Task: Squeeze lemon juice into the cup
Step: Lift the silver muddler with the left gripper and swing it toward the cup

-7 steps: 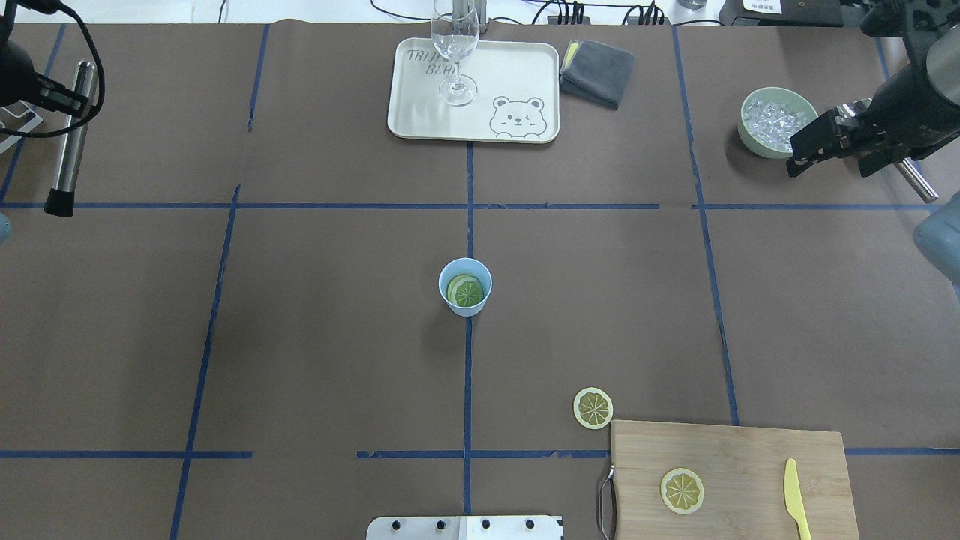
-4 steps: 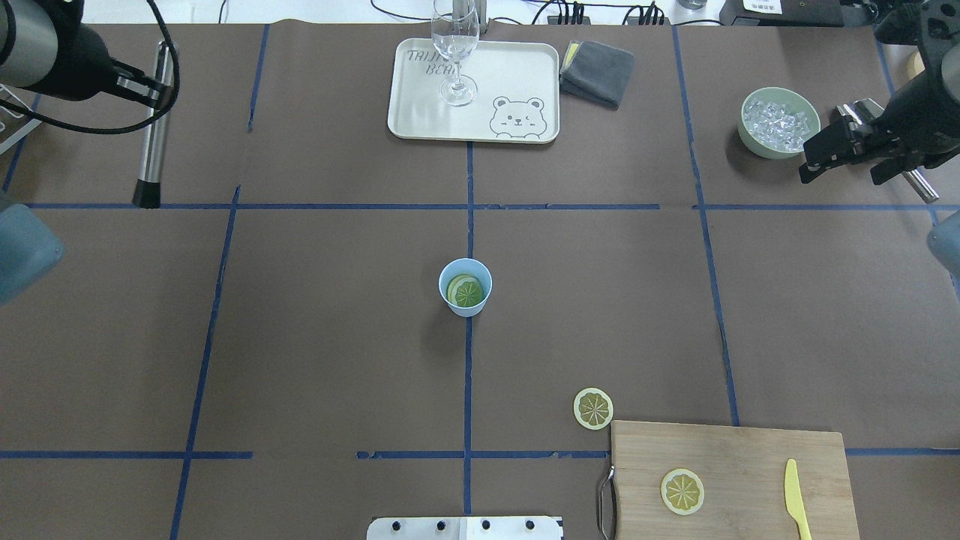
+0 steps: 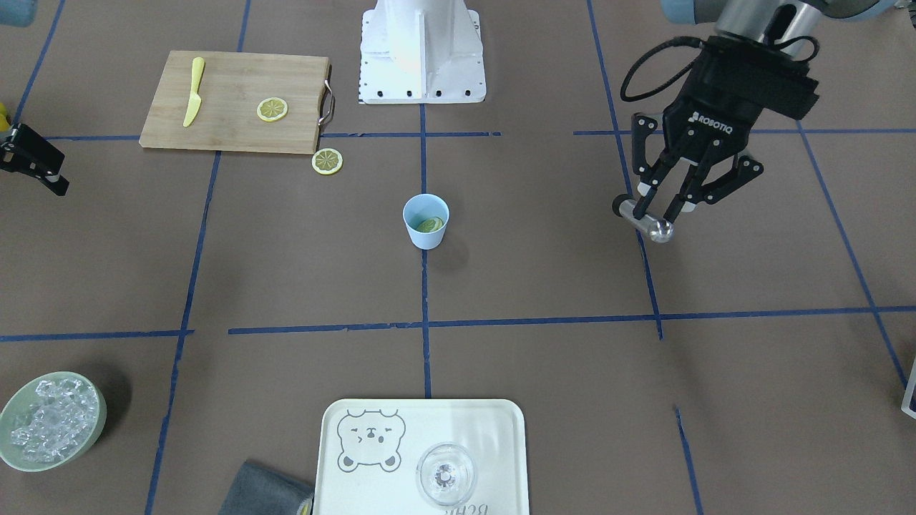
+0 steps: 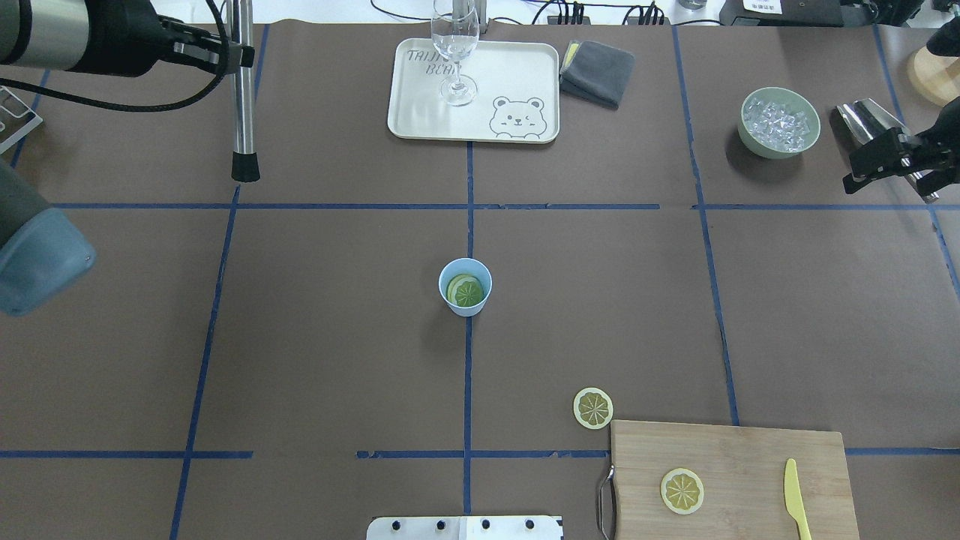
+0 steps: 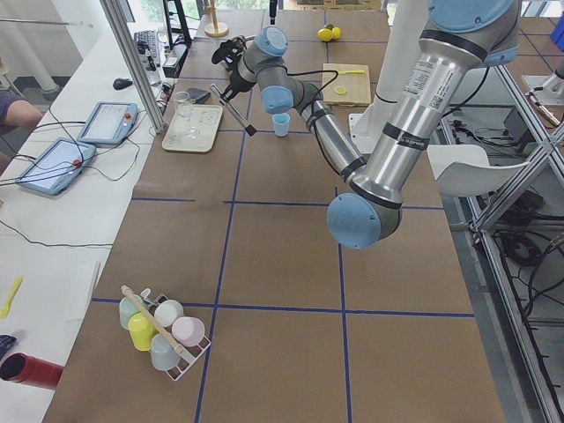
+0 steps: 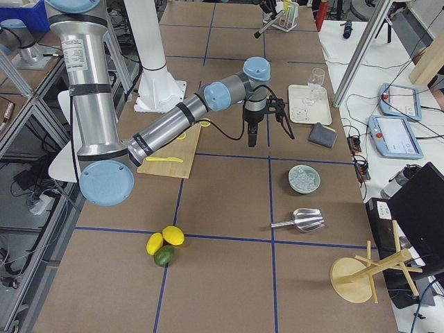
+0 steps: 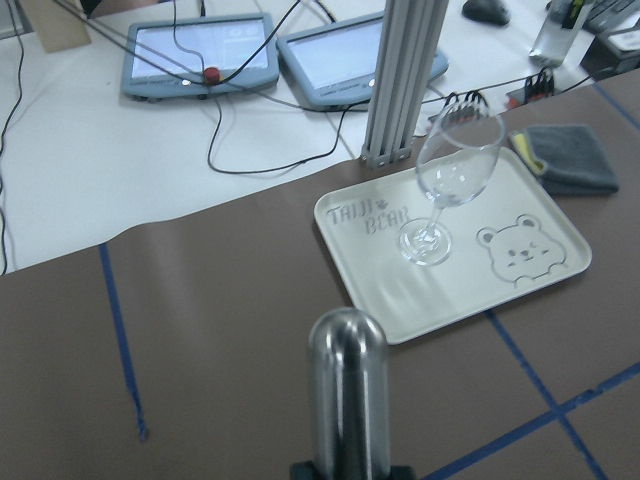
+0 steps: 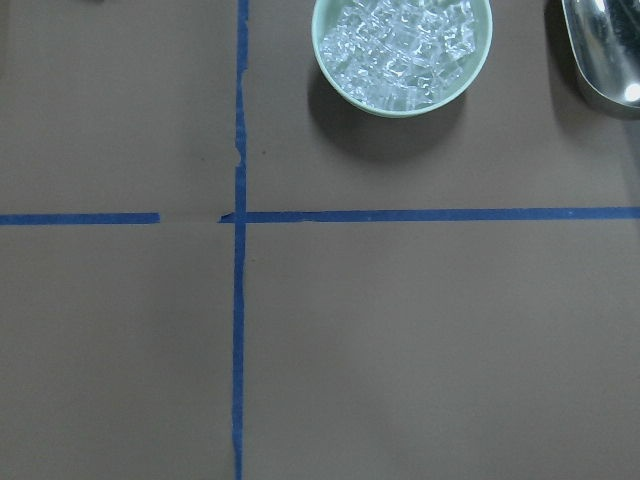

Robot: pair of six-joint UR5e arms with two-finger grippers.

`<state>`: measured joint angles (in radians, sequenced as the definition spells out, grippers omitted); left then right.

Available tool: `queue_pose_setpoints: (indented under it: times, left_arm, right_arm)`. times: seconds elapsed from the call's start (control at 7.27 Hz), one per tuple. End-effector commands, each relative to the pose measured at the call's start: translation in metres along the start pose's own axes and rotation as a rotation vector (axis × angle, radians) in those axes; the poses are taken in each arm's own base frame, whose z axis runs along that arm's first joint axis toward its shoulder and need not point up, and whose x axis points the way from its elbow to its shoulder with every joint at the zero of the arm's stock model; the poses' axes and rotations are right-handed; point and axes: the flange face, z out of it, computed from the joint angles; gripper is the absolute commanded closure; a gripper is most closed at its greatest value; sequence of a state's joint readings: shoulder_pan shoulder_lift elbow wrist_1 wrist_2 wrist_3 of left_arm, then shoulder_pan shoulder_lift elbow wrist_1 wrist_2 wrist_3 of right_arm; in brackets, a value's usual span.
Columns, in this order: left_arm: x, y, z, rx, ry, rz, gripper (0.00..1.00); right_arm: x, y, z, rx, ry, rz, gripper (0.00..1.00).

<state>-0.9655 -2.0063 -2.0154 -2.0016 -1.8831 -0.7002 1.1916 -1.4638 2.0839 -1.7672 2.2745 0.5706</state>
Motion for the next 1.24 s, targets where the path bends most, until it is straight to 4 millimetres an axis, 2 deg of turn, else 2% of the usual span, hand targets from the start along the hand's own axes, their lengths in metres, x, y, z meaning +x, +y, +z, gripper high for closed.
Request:
queue_pose_setpoints:
  times: [0.0, 0.41, 0.55, 0.69, 0.83, 1.1]
  left_arm:
    - [0.027, -0.003, -0.014, 0.169, 0.080, -0.063, 1.00]
    - [0.105, 0.045, 0.017, 0.336, 0.053, -0.141, 1.00]
    - [0.134, 0.069, 0.025, 0.387, 0.041, -0.175, 1.00]
    - [0.169, 0.101, 0.034, 0.433, -0.003, -0.192, 1.00]
    - [0.191, 0.126, 0.040, 0.453, -0.035, -0.195, 1.00]
    - [0.233, 0.167, 0.046, 0.478, -0.076, -0.193, 1.00]
  right_arm:
    - [0.054, 0.013, -0.001, -0.009, 0.029, -0.056, 0.00]
    - [0.160, 0.021, -0.013, -0.021, 0.000, -0.097, 0.00]
    - [0.186, 0.026, -0.012, -0.027, -0.001, -0.127, 0.00]
    - [0.206, 0.029, -0.010, -0.032, 0.002, -0.146, 0.00]
    - [0.221, 0.033, -0.009, -0.033, 0.004, -0.141, 0.00]
    - [0.232, 0.033, -0.004, -0.039, 0.029, -0.124, 0.00]
